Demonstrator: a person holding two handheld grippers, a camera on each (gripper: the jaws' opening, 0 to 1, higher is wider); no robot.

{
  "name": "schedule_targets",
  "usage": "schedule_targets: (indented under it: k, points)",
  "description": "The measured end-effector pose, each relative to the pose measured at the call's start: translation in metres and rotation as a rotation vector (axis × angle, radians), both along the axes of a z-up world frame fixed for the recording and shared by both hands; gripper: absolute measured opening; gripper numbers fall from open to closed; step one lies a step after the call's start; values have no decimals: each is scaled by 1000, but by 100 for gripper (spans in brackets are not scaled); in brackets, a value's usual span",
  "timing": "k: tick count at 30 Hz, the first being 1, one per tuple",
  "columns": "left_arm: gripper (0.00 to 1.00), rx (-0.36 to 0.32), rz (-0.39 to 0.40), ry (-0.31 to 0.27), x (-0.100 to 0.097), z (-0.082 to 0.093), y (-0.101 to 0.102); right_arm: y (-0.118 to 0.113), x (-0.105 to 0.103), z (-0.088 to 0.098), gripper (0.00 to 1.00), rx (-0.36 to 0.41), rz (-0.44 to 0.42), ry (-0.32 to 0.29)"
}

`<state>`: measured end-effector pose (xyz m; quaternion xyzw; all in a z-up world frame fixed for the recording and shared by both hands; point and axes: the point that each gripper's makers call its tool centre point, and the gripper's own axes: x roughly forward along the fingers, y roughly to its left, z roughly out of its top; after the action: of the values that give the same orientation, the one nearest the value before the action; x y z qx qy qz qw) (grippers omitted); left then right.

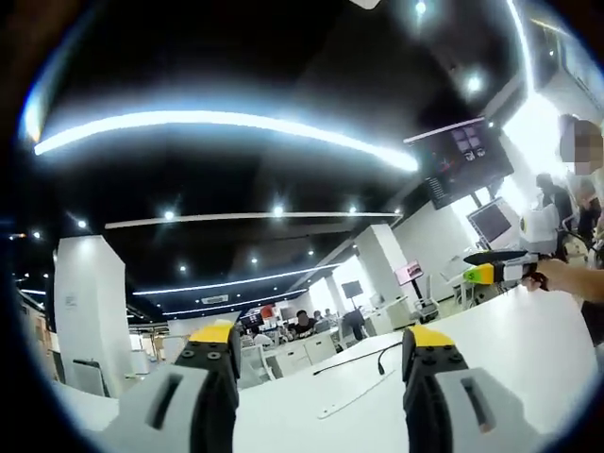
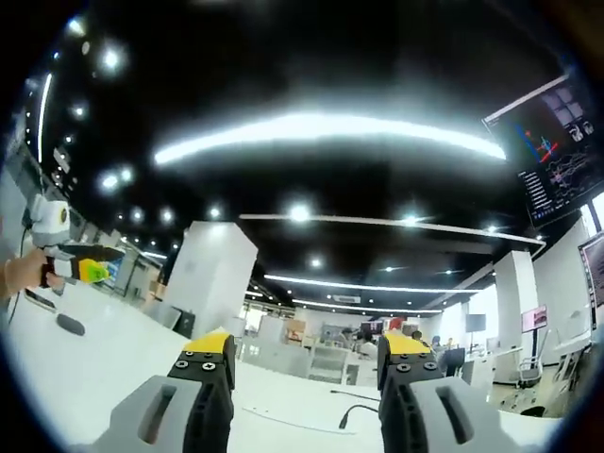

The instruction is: Locate the USB plug end of the data cable currently connected to the USB port on the desk. Grip the plug, withdraw it from the port, and place it onto the desktop.

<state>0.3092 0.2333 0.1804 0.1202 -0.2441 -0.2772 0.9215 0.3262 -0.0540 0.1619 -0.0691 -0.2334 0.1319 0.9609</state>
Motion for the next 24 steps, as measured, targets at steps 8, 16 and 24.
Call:
schedule_targets:
  k: [8,16,24]
  points:
    - [69,48,-49,-15,14,12,-30,2,31,-6,61,18,45,99]
    - [69,46,-67,-11,39,19,-44,3,62,-12,61,23,60,173]
    - [69,83,-63,35,86,-6,-61,4,85,-26,59,-1,49,227]
